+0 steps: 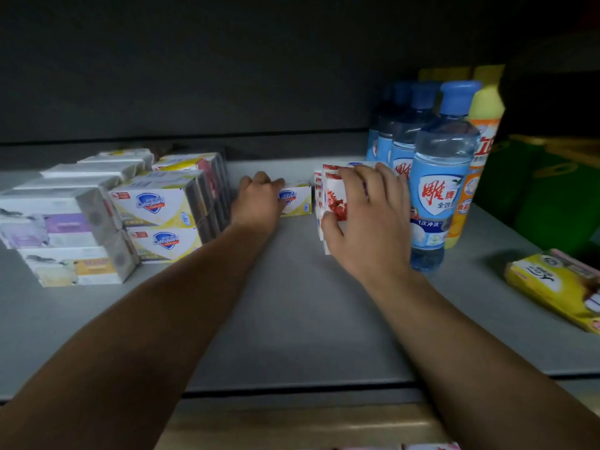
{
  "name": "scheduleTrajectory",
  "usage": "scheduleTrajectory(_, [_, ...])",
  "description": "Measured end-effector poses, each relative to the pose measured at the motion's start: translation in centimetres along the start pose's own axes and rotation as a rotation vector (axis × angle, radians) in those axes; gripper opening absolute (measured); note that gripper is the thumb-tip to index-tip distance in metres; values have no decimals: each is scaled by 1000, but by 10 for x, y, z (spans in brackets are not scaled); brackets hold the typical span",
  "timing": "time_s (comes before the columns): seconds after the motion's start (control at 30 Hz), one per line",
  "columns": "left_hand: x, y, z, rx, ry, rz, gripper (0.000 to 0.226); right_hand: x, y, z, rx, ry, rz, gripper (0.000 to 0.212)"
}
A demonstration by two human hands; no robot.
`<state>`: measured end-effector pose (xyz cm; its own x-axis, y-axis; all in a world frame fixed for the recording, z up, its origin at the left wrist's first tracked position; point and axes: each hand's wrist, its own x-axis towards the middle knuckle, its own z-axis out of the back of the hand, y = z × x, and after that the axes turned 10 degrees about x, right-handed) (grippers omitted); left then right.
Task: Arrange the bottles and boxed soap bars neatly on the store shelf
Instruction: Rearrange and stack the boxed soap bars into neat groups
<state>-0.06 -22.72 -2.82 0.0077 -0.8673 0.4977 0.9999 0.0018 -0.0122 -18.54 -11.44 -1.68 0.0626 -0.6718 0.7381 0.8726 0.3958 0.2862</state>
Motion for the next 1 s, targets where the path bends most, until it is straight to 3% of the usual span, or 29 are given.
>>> scheduleTrajectory(0.33, [48,-2,-46,-271,-99,48,45,2,1,-3,120,-52,-30,55])
scheduleTrajectory(0.57, [49,-3,-45,-193,-137,34,38,1,2,-3,121,-53,-39,54])
scheduleTrajectory(0.77, [35,-2,1,-123,62,5,58,1,2,-3,83,-32,-36,56])
scheduleTrajectory(1.0, [-67,5,82,-343,-113,-109,39,2,9,5,-84,75,-40,61])
